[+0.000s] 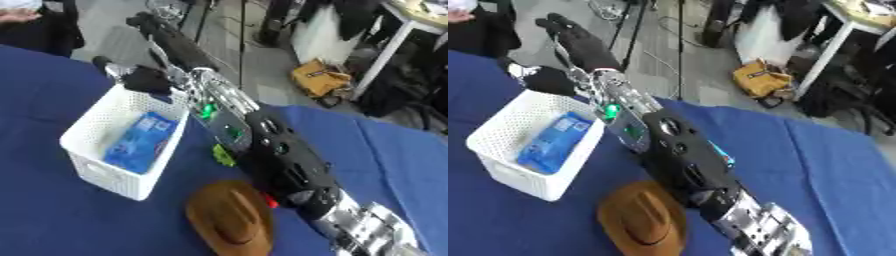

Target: Pick up objects on the table and place them in the box.

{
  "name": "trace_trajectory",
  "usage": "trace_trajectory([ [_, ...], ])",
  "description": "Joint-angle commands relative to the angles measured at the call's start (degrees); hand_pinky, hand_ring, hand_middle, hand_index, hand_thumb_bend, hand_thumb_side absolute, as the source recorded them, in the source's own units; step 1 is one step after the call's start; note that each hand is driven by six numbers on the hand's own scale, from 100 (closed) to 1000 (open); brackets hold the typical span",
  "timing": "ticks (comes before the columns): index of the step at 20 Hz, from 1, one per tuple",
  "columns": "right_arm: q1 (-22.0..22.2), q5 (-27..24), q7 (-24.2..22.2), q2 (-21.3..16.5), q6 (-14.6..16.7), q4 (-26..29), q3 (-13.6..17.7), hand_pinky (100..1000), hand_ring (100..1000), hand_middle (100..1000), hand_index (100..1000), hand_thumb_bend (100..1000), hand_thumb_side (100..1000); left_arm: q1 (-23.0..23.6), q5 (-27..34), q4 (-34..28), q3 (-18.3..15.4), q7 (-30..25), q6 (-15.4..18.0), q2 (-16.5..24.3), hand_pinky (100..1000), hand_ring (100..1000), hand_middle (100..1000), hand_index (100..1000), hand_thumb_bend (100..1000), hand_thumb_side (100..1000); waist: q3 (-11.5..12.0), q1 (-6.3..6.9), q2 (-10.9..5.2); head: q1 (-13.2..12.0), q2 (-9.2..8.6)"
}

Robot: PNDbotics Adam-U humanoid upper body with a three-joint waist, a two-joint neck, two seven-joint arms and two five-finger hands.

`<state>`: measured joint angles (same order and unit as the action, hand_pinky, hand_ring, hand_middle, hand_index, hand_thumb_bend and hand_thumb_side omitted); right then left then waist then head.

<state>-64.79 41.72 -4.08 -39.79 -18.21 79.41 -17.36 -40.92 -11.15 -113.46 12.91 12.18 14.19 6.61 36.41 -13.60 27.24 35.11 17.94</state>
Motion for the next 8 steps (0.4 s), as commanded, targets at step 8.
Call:
trace_trajectory([
  [8,-1.49,-0.42,-0.59,-1.89,-0.32,0.37,1.04,831,1000,1000,1000,536,885,-0.86,-0.08,-1.13,0.09,-0.25,0.28,0.65,795,724,733,716,100,1000,0.00,0.68,-1.26,0.81,0.07],
])
